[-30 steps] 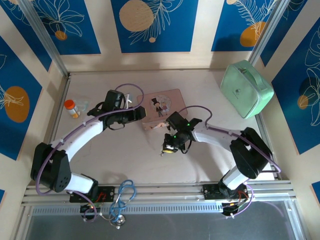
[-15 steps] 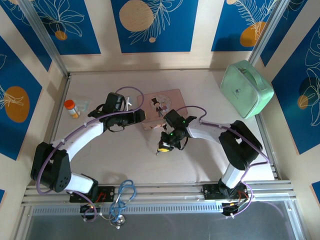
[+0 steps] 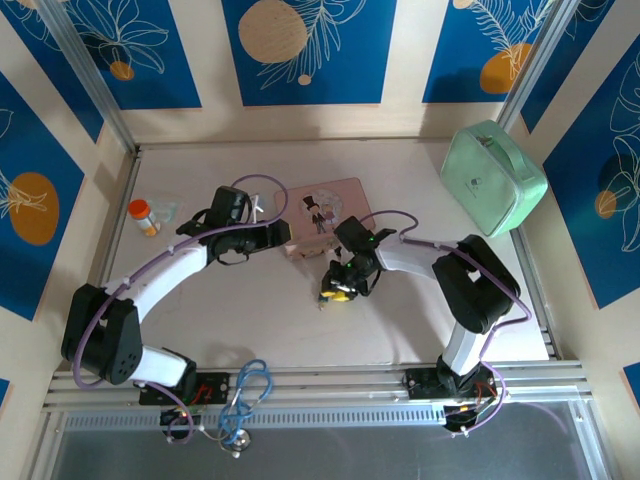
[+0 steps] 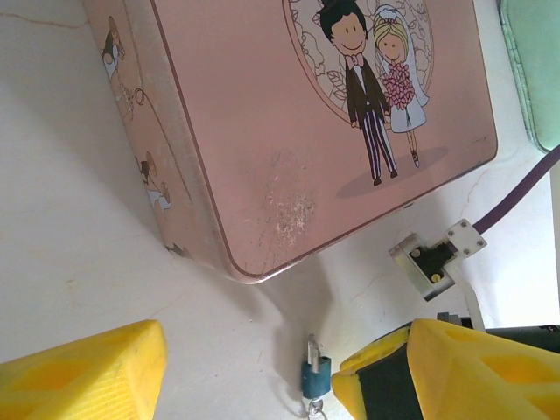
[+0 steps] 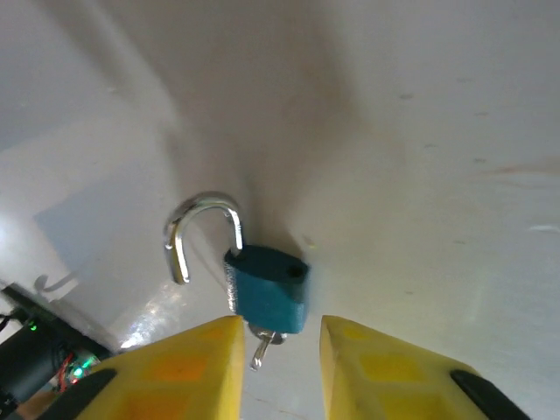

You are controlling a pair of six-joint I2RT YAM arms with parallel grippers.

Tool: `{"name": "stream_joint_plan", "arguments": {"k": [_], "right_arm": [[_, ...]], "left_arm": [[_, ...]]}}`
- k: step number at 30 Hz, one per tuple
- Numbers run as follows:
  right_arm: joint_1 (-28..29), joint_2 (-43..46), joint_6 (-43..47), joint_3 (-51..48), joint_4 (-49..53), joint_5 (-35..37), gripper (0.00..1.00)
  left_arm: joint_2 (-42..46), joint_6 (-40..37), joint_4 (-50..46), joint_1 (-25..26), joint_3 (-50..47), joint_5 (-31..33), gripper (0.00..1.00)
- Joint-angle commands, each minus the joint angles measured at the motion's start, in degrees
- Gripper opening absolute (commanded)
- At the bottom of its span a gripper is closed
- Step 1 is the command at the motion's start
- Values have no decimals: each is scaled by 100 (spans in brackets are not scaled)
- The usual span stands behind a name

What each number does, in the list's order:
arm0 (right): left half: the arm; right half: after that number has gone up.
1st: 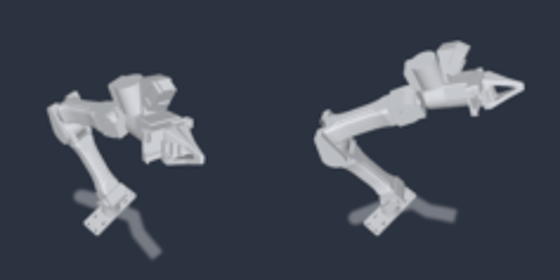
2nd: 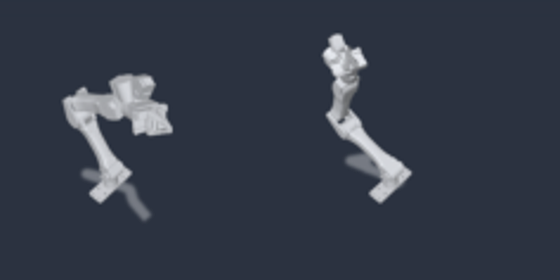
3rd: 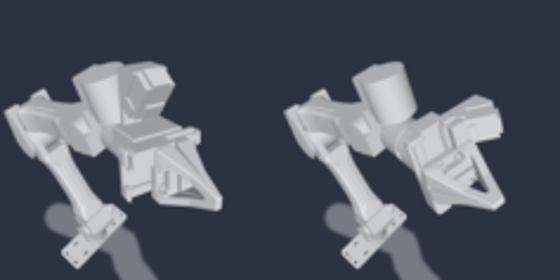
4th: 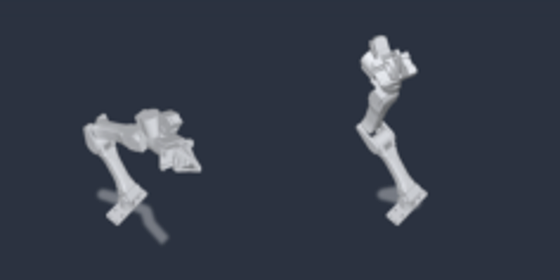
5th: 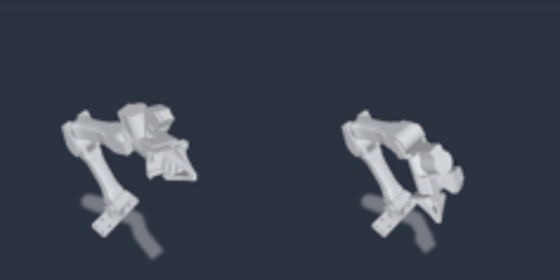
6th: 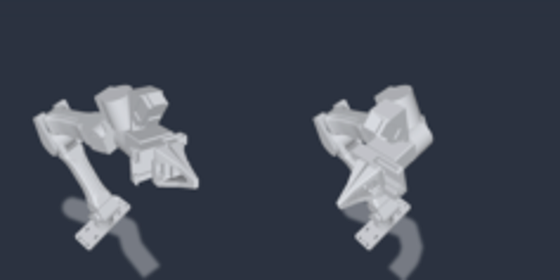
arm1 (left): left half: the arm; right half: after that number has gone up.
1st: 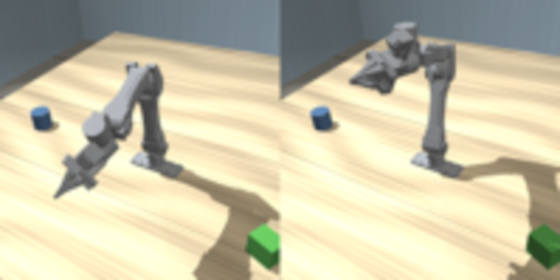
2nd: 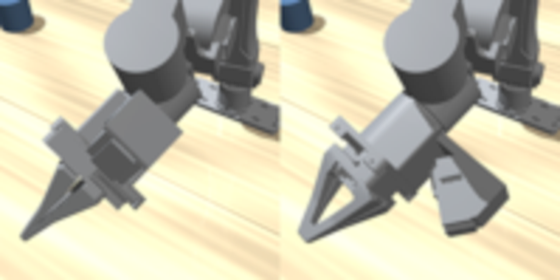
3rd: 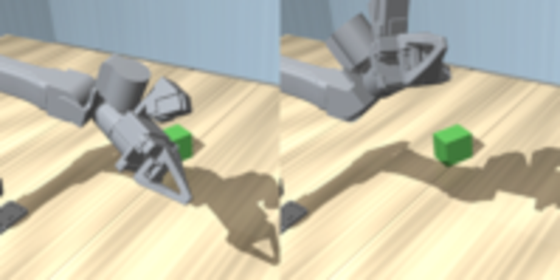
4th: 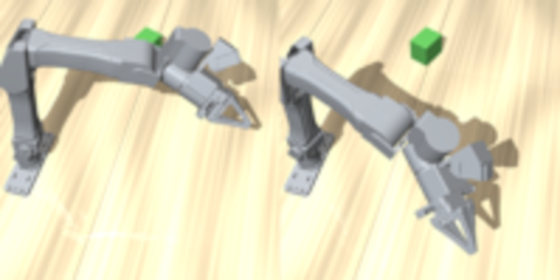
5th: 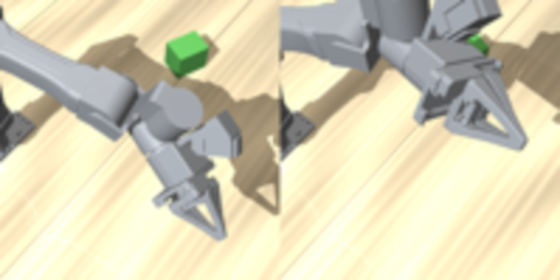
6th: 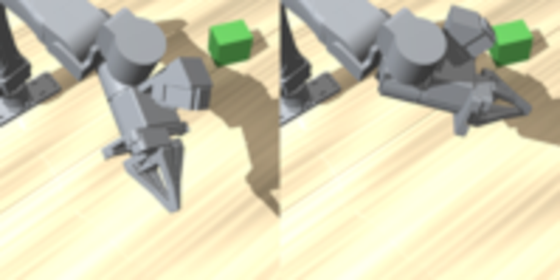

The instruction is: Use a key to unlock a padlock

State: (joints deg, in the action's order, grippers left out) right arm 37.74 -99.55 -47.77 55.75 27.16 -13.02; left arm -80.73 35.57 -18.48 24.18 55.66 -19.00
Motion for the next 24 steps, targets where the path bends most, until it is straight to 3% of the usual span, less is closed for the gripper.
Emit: {"name": "stream_joint_plan", "arguments": {"k": [1,11,13,16,20,22,24], "right_arm": [[10,360,145,178,672,468,33],[144,2743,354,526,1899,2356,42],[142,3374,403,388,1874,2759,48],[65,4262,561,19,1592,3200,62],[-150,5221,386,-855,951,3983,78],[-226,5685,304,-1492,493,4454,79],[-365,6295,483,-2127,-58,5105,81]], "left_arm": [[87,-141,-55,-9,8,-2,72],[627,-754,-880,-304,800,576,74],[814,-956,-931,-331,1000,874,77],[1113,-1396,-832,-340,1153,1730,81],[1507,-2038,-18,-346,390,4047,91],[1570,-2779,569,-351,-188,4546,96],[1479,-3112,969,-361,-777,4841,93]]}}
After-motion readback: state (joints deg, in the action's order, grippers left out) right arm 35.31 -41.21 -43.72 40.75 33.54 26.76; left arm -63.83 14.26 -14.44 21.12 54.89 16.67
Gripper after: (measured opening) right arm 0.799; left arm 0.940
